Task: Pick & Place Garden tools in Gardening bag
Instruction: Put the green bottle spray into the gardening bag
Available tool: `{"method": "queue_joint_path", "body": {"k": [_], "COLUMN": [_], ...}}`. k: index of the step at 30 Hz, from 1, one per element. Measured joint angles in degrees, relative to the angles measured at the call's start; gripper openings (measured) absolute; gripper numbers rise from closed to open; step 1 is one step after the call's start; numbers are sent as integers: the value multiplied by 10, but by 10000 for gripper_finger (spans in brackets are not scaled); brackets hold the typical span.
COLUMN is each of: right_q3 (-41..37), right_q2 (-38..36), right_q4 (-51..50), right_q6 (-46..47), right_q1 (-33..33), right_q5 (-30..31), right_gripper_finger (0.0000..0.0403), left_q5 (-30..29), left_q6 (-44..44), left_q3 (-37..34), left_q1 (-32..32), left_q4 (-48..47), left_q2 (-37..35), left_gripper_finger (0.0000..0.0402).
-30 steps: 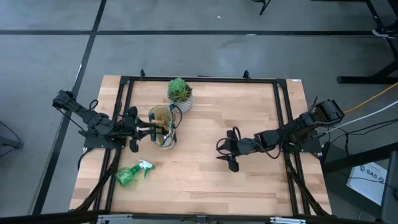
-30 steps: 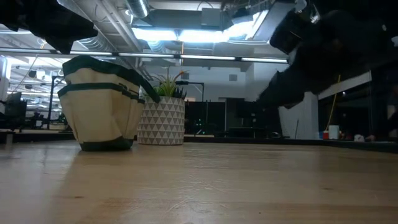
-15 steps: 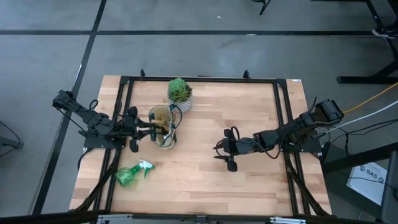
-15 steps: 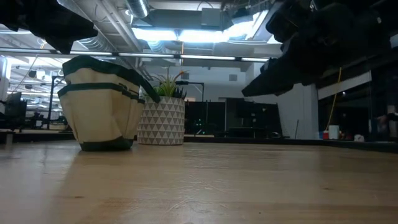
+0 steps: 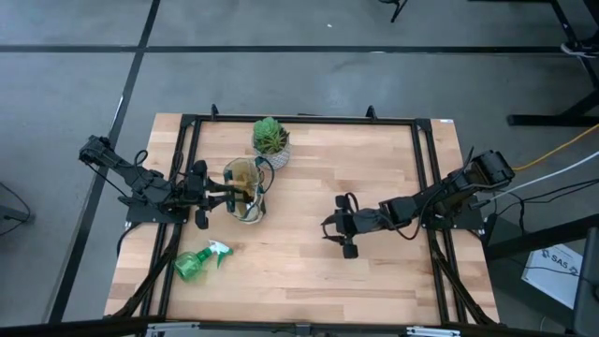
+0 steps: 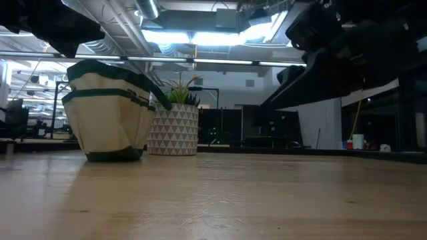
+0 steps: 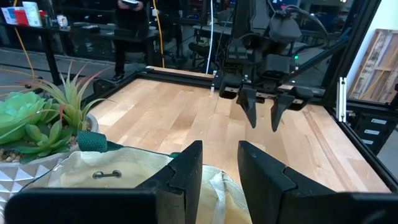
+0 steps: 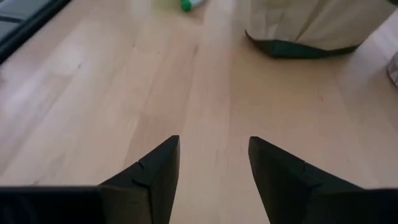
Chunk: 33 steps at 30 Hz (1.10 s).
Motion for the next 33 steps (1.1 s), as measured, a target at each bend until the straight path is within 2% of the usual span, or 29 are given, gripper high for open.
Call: {"method": "queue_joint_path", "body": {"k": [5,17,24,33], "right_q3": [0,0,0,0], "right_q2": [0,0,-1,-1], "right_q4": [4,6,86,86], "right_q6": [-2,-5,-23,-23], "right_q1": [0,0,-3,-3], "right_q5": [-29,-28,-24,-24], "right_gripper_finger": [194,194,194,194], "left_q5": [0,0,0,0], "left_q6": [0,0,0,0], "left_q3": [0,0,0,0], "left_q1": [0,0,0,0], "left_q4": [0,0,0,0], "left_q2": [0,0,0,0], "left_gripper_finger": [98,98,98,98]}}
